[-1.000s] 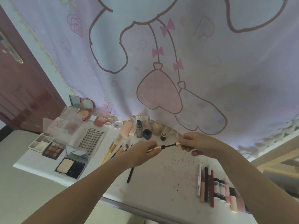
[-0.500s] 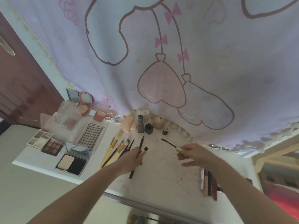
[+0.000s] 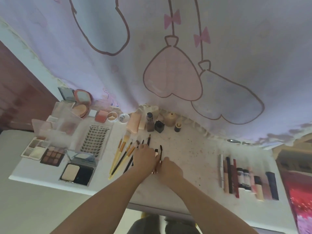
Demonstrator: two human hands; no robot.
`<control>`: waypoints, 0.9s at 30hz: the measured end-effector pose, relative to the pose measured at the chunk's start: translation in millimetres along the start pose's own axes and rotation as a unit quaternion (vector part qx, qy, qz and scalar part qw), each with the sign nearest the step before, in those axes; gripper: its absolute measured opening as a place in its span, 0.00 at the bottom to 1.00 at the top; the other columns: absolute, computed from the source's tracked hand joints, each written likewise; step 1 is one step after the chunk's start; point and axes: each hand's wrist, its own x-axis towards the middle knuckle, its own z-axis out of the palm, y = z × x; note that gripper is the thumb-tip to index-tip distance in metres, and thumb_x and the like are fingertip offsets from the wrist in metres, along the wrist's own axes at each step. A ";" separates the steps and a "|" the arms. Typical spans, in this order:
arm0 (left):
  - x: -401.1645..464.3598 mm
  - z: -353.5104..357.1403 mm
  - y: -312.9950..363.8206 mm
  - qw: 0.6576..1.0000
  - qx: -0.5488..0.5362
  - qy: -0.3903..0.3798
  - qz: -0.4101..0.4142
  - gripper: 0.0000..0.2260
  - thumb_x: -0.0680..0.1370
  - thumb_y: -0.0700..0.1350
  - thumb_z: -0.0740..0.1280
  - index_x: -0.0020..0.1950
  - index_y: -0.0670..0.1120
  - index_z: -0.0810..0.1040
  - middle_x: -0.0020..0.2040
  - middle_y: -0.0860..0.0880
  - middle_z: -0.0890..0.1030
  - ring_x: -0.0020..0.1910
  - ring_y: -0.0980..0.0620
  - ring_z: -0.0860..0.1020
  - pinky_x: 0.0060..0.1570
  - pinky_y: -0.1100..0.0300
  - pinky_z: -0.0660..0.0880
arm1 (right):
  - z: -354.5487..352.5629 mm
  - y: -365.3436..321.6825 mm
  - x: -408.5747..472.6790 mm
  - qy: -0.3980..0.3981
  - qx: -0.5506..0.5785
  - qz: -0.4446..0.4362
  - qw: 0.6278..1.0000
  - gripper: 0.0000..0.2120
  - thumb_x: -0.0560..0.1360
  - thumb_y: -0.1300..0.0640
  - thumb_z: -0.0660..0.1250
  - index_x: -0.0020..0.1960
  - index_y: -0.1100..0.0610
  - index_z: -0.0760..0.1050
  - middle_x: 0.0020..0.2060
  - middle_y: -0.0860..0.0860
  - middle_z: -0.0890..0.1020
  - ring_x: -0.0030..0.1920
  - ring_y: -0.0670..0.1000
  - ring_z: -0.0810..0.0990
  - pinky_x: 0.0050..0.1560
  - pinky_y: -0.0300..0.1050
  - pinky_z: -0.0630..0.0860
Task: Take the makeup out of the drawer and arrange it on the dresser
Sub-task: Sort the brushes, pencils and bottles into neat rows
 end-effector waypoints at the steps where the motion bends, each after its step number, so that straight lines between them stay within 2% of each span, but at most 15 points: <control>1: 1.2 1.4 -1.1 1.000 0.007 -0.001 0.004 0.20 0.80 0.57 0.55 0.57 0.45 0.77 0.61 0.43 0.74 0.63 0.44 0.69 0.59 0.51 0.67 | 2.9 -2.2 1.7 0.004 -0.014 -0.004 1.000 0.12 0.79 0.52 0.53 0.58 0.58 0.68 0.56 0.56 0.78 0.56 0.57 0.78 0.47 0.46 0.69; 5: 5.7 2.4 -4.6 1.000 0.002 0.005 0.007 0.20 0.80 0.57 0.53 0.56 0.46 0.77 0.60 0.44 0.75 0.62 0.44 0.70 0.58 0.51 0.67 | 6.2 -3.9 4.4 0.006 -0.052 -0.024 0.998 0.11 0.80 0.53 0.52 0.57 0.57 0.68 0.55 0.55 0.79 0.55 0.57 0.78 0.44 0.46 0.67; 10: 7.6 -6.4 1.1 0.998 -0.015 0.060 0.009 0.18 0.80 0.55 0.53 0.58 0.45 0.73 0.57 0.45 0.76 0.59 0.45 0.72 0.58 0.51 0.67 | -30.3 20.4 5.7 0.029 -0.053 -0.048 0.997 0.17 0.82 0.47 0.48 0.55 0.58 0.69 0.52 0.56 0.78 0.53 0.58 0.78 0.45 0.47 0.70; 12: 9.0 -15.2 20.5 0.995 -0.040 0.084 0.039 0.17 0.81 0.54 0.53 0.60 0.45 0.72 0.57 0.46 0.76 0.58 0.46 0.72 0.56 0.52 0.69 | -62.6 49.2 11.7 0.062 -0.047 -0.054 0.996 0.14 0.82 0.50 0.50 0.49 0.57 0.69 0.48 0.57 0.78 0.50 0.59 0.78 0.44 0.46 0.71; 14: 7.2 -20.8 51.3 0.988 -0.074 0.089 0.100 0.15 0.81 0.53 0.53 0.60 0.45 0.71 0.56 0.46 0.76 0.54 0.47 0.72 0.53 0.53 0.69 | -98.4 84.6 21.3 0.089 -0.039 -0.021 0.995 0.11 0.80 0.54 0.53 0.45 0.58 0.69 0.45 0.58 0.78 0.51 0.59 0.79 0.45 0.45 0.70; 16: 0.1 -19.1 91.6 0.981 -0.095 0.064 0.158 0.15 0.81 0.52 0.53 0.59 0.45 0.71 0.55 0.45 0.76 0.54 0.45 0.72 0.52 0.52 0.68 | -129.6 119.0 29.8 0.093 -0.035 0.025 0.995 0.09 0.79 0.57 0.55 0.48 0.60 0.73 0.49 0.60 0.80 0.53 0.60 0.79 0.49 0.46 0.73; 18: -6.6 -12.3 133.6 0.980 -0.102 0.014 0.172 0.16 0.81 0.52 0.52 0.60 0.44 0.71 0.57 0.44 0.76 0.56 0.44 0.71 0.54 0.50 0.67 | -149.6 145.5 36.2 0.071 -0.050 0.053 0.995 0.12 0.79 0.57 0.56 0.53 0.63 0.75 0.50 0.61 0.80 0.52 0.60 0.79 0.48 0.46 0.74; 22: -7.0 1.6 196.4 0.985 -0.084 -0.077 0.134 0.19 0.81 0.53 0.51 0.65 0.44 0.69 0.62 0.43 0.73 0.63 0.43 0.69 0.62 0.48 0.64 | -156.8 159.9 43.7 0.036 -0.111 0.044 0.992 0.15 0.78 0.52 0.56 0.51 0.61 0.75 0.46 0.58 0.78 0.52 0.58 0.79 0.45 0.44 0.72; 25: -1.7 11.6 214.6 0.988 -0.073 -0.083 0.108 0.20 0.80 0.55 0.53 0.65 0.44 0.70 0.62 0.44 0.73 0.63 0.44 0.69 0.61 0.49 0.63 | -152.1 158.2 49.3 0.042 -0.147 0.019 0.988 0.19 0.78 0.47 0.56 0.56 0.60 0.75 0.50 0.56 0.79 0.53 0.56 0.79 0.47 0.46 0.73; 27: 1.8 16.0 218.3 0.990 -0.075 -0.074 0.090 0.21 0.79 0.57 0.54 0.64 0.45 0.71 0.61 0.44 0.75 0.61 0.44 0.70 0.59 0.49 0.64 | -150.1 157.0 52.2 0.039 -0.158 0.003 0.987 0.18 0.78 0.46 0.57 0.56 0.58 0.76 0.51 0.54 0.80 0.51 0.55 0.79 0.45 0.44 0.72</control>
